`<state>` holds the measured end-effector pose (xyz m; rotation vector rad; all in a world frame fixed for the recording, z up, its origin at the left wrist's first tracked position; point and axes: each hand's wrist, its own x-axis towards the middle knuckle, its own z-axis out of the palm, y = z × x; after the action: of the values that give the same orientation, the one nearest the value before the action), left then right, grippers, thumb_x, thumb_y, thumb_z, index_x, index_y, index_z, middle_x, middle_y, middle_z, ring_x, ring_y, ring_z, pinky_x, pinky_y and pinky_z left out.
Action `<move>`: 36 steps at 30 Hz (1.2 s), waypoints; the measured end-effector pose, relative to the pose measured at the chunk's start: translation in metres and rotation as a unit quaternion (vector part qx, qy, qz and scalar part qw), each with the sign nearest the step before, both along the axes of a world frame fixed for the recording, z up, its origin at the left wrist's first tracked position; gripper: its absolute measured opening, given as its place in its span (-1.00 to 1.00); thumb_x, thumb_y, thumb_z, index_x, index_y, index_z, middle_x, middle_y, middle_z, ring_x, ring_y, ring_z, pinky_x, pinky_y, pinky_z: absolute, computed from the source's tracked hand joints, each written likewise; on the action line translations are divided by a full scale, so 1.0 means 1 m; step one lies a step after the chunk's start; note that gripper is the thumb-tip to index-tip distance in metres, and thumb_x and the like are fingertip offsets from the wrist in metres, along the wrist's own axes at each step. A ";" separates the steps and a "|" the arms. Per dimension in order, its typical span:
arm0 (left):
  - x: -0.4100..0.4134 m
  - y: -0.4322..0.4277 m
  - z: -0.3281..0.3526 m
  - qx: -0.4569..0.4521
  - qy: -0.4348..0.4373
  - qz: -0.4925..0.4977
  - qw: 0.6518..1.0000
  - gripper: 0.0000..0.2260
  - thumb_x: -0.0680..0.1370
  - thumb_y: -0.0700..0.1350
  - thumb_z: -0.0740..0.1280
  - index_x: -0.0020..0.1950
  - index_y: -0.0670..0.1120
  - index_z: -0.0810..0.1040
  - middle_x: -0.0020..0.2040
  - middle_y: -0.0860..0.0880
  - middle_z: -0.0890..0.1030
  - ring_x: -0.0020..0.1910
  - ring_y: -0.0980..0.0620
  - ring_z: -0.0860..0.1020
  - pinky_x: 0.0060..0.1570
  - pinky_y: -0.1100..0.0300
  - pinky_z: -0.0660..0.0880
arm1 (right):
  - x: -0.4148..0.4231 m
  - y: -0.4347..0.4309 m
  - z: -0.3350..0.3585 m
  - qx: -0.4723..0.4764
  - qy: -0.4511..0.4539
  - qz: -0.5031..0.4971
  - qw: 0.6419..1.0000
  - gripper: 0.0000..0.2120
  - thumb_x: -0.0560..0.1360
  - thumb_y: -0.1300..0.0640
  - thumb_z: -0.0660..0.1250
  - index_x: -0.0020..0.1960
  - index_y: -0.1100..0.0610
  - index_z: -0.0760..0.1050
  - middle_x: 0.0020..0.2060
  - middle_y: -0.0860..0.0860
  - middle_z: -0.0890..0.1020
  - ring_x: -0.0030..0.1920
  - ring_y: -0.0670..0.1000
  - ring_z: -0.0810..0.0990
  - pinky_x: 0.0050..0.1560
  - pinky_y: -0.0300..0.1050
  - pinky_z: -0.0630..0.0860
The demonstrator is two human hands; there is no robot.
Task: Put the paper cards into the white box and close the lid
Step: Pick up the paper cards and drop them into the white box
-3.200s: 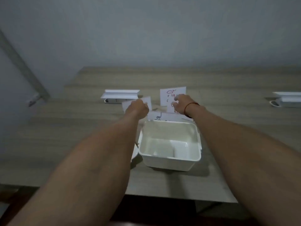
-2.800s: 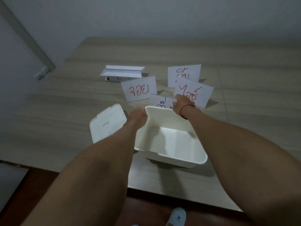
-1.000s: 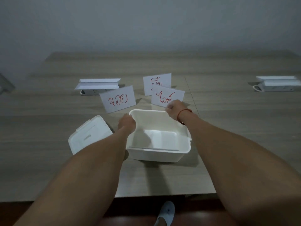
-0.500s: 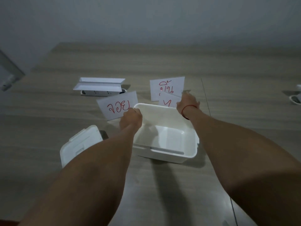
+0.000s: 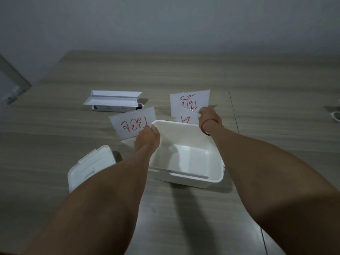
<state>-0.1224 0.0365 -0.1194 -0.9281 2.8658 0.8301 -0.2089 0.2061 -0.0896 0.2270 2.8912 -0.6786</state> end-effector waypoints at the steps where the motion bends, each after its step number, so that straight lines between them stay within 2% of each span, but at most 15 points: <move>1: 0.003 -0.002 0.000 0.013 0.001 -0.004 1.000 -0.53 0.65 0.04 -0.06 0.18 -0.25 0.50 0.01 -0.21 0.55 -0.06 -0.15 0.51 -0.04 0.04 0.44 | 0.003 0.001 0.005 -0.002 0.022 0.010 1.000 -0.70 0.58 0.29 0.14 0.22 0.11 0.53 0.23 0.16 0.59 0.26 0.17 0.54 0.28 -0.05 0.36; 5: 0.017 -0.007 0.004 0.061 -0.006 -0.014 0.998 -0.53 0.64 0.03 -0.05 0.22 -0.26 0.49 0.15 -0.26 0.58 0.10 -0.23 0.56 0.11 0.00 0.50 | 0.017 0.002 0.039 0.046 0.138 0.053 0.988 -0.66 0.58 0.27 0.13 0.23 0.00 0.51 0.20 0.07 0.60 0.27 0.12 0.49 0.24 -0.04 0.27; 7: 0.023 -0.008 0.011 0.085 -0.019 -0.018 0.996 -0.58 0.65 -0.04 -0.01 0.25 -0.28 0.47 0.15 -0.26 0.56 0.07 -0.20 0.53 0.04 0.07 0.43 | 0.025 0.003 0.057 0.055 0.184 0.065 0.979 -0.70 0.58 0.23 0.14 0.23 0.00 0.50 0.20 0.06 0.59 0.28 0.12 0.48 0.21 -0.03 0.26; 9: 0.032 -0.010 0.019 0.099 -0.035 -0.029 0.994 -0.63 0.64 -0.11 0.03 0.27 -0.29 0.46 0.11 -0.25 0.54 0.05 -0.17 0.51 -0.02 0.09 0.39 | 0.035 0.004 0.074 0.047 0.215 0.062 0.974 -0.72 0.60 0.17 0.12 0.24 0.01 0.48 0.21 0.07 0.58 0.28 0.12 0.47 0.22 -0.02 0.25; 12: 0.040 -0.013 0.026 0.129 -0.054 -0.038 0.989 -0.66 0.61 -0.18 0.09 0.32 -0.30 0.42 0.23 -0.26 0.52 0.21 -0.22 0.51 0.10 0.04 0.45 | 0.050 0.003 0.089 0.014 0.217 0.044 0.975 -0.71 0.61 0.13 0.09 0.25 0.02 0.48 0.21 0.07 0.58 0.29 0.12 0.46 0.24 -0.01 0.24; 15: 0.047 -0.015 0.029 0.159 -0.066 -0.053 0.984 -0.63 0.62 -0.17 0.09 0.37 -0.33 0.38 0.32 -0.31 0.48 0.31 -0.28 0.47 0.25 -0.04 0.43 | 0.071 0.003 0.084 -0.014 0.161 0.048 0.986 -0.72 0.59 0.16 0.11 0.21 0.00 0.51 0.21 0.05 0.60 0.29 0.11 0.47 0.27 -0.02 0.21; 18: 0.054 -0.014 0.027 0.169 -0.053 -0.038 0.983 -0.62 0.64 -0.19 0.07 0.42 -0.32 0.31 0.36 -0.28 0.43 0.34 -0.22 0.43 0.27 0.01 0.40 | 0.092 0.005 0.064 -0.074 0.086 0.048 0.992 -0.75 0.60 0.16 0.13 0.17 0.01 0.52 0.15 0.04 0.63 0.25 0.09 0.51 0.34 0.00 0.22; 20: 0.055 -0.014 0.024 0.182 -0.041 -0.029 0.982 -0.63 0.65 -0.20 0.07 0.43 -0.30 0.30 0.36 -0.27 0.43 0.34 -0.21 0.43 0.26 0.02 0.40 | 0.103 0.005 0.045 -0.100 0.026 0.063 0.993 -0.77 0.59 0.14 0.16 0.16 0.02 0.53 0.17 0.05 0.61 0.23 0.10 0.53 0.32 0.00 0.33; 22: 0.056 -0.014 0.022 0.194 -0.036 -0.021 0.980 -0.63 0.66 -0.17 0.06 0.44 -0.28 0.29 0.36 -0.27 0.43 0.34 -0.22 0.43 0.26 0.00 0.40 | 0.113 0.001 0.031 -0.111 -0.039 0.093 0.989 -0.76 0.59 0.15 0.17 0.17 0.08 0.55 0.19 0.11 0.59 0.21 0.14 0.56 0.22 -0.04 0.46; 24: 0.055 -0.015 0.019 0.200 -0.032 -0.011 0.979 -0.63 0.66 -0.15 0.05 0.43 -0.27 0.29 0.36 -0.26 0.43 0.33 -0.22 0.43 0.26 -0.01 0.40 | 0.123 -0.004 0.019 -0.097 -0.085 0.128 0.983 -0.74 0.58 0.20 0.19 0.18 0.15 0.58 0.20 0.15 0.59 0.20 0.16 0.56 0.24 -0.03 0.48; 27: 0.055 -0.016 0.017 0.198 -0.023 -0.007 0.980 -0.64 0.66 -0.16 0.05 0.42 -0.27 0.30 0.36 -0.27 0.43 0.34 -0.21 0.43 0.26 0.01 0.39 | 0.135 -0.012 0.004 -0.062 -0.133 0.187 0.971 -0.75 0.55 0.23 0.21 0.13 0.16 0.61 0.19 0.13 0.61 0.20 0.15 0.56 0.27 -0.03 0.48; 31: 0.055 -0.021 0.017 0.203 -0.012 0.006 0.979 -0.64 0.67 -0.17 0.05 0.43 -0.28 0.29 0.37 -0.25 0.42 0.35 -0.19 0.42 0.27 0.04 0.38 | 0.136 -0.023 0.007 -0.030 -0.187 0.219 0.957 -0.84 0.50 0.03 0.27 -0.01 -0.09 0.62 0.07 -0.04 0.63 0.17 0.09 0.60 0.27 -0.01 0.51; 33: 0.054 -0.026 0.016 0.203 -0.010 0.017 0.979 -0.63 0.67 -0.16 0.03 0.44 -0.27 0.28 0.38 -0.24 0.41 0.36 -0.18 0.41 0.28 0.04 0.37 | 0.132 -0.028 0.011 0.001 -0.218 0.229 0.949 -0.86 0.46 -0.07 0.29 -0.06 -0.18 0.62 0.10 -0.10 0.63 0.18 0.05 0.59 0.30 -0.02 0.49; 36: 0.052 -0.034 0.015 0.206 -0.006 0.031 0.978 -0.61 0.65 -0.18 0.04 0.46 -0.27 0.27 0.39 -0.24 0.41 0.35 -0.18 0.42 0.27 0.04 0.40 | 0.122 -0.036 0.007 -0.044 -0.188 0.195 0.962 -0.84 0.48 0.01 0.31 -0.02 -0.04 0.65 0.13 -0.04 0.65 0.19 0.07 0.58 0.30 -0.01 0.48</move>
<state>-0.0700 0.0022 -0.1046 -0.9623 2.5118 1.3486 -0.0865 0.1698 -0.0829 -0.2022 2.4318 -0.6111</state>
